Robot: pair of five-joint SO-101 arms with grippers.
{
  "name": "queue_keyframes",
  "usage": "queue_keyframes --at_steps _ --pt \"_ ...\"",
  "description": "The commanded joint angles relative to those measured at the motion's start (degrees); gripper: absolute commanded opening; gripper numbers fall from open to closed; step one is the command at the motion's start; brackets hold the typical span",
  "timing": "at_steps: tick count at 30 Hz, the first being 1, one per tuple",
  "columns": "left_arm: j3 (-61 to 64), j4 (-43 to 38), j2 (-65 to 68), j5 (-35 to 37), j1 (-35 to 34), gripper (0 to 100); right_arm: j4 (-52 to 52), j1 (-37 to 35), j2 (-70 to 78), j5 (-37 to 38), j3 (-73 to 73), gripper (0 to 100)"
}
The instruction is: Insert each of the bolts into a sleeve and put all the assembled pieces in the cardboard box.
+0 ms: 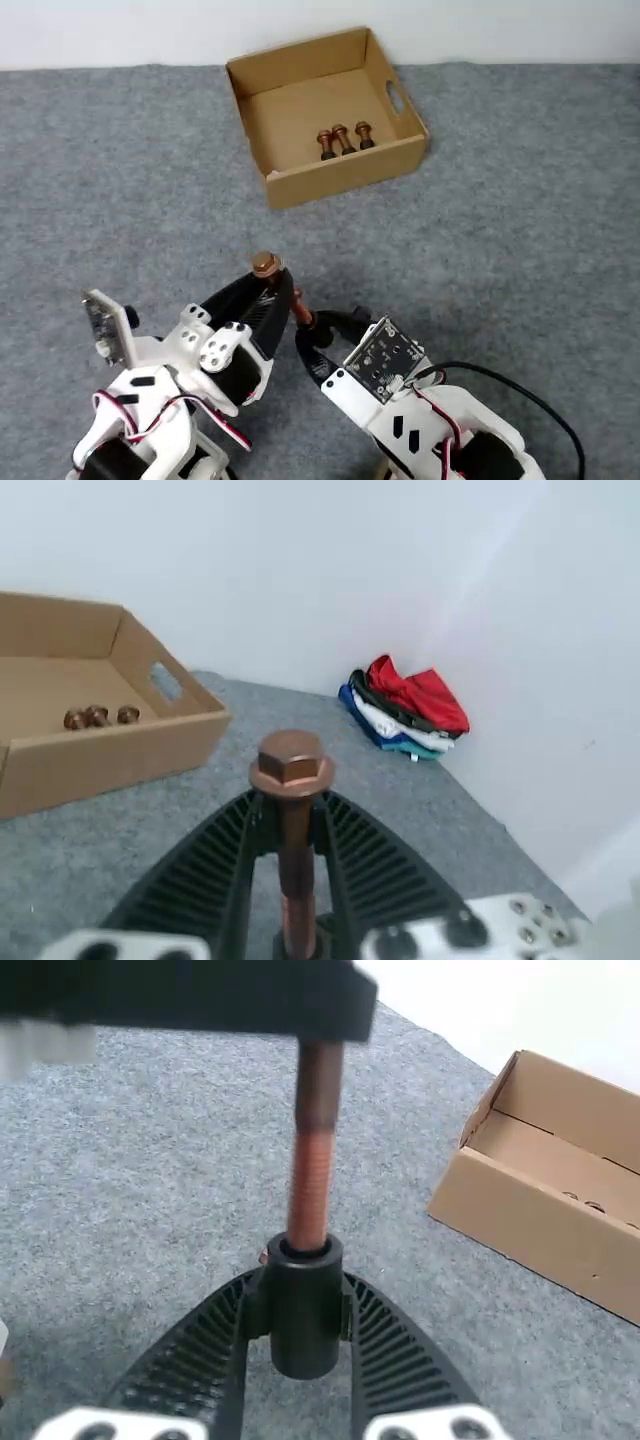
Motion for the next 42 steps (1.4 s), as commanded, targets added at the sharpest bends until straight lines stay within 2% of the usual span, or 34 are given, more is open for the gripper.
queue_keyframes --at_steps 1,7,19,22,27,42 --pt "0.31 -2.2 -0.35 0.35 0.0 0 -1.54 -0.57 -0.4 0.62 -1.76 0.9" --pt "1.19 2.2 -0.26 0.0 5.27 0 -1.54 -0.4 -0.4 0.7 -1.85 0.9" --pt "3.47 18.99 -0.26 -15.56 6.42 0 -1.54 -0.31 -0.48 0.7 -1.76 0.9" --pt "3.91 18.9 -0.18 -19.34 6.24 4 -1.54 -0.31 -0.48 0.7 -1.76 0.9" --pt "3.82 21.45 -0.18 -19.87 6.24 19 -1.54 -0.31 -0.48 0.7 -1.67 0.9" --pt "-4.62 23.47 -0.18 -21.8 6.51 20 -1.54 -0.22 -0.31 0.7 -1.32 0.9"
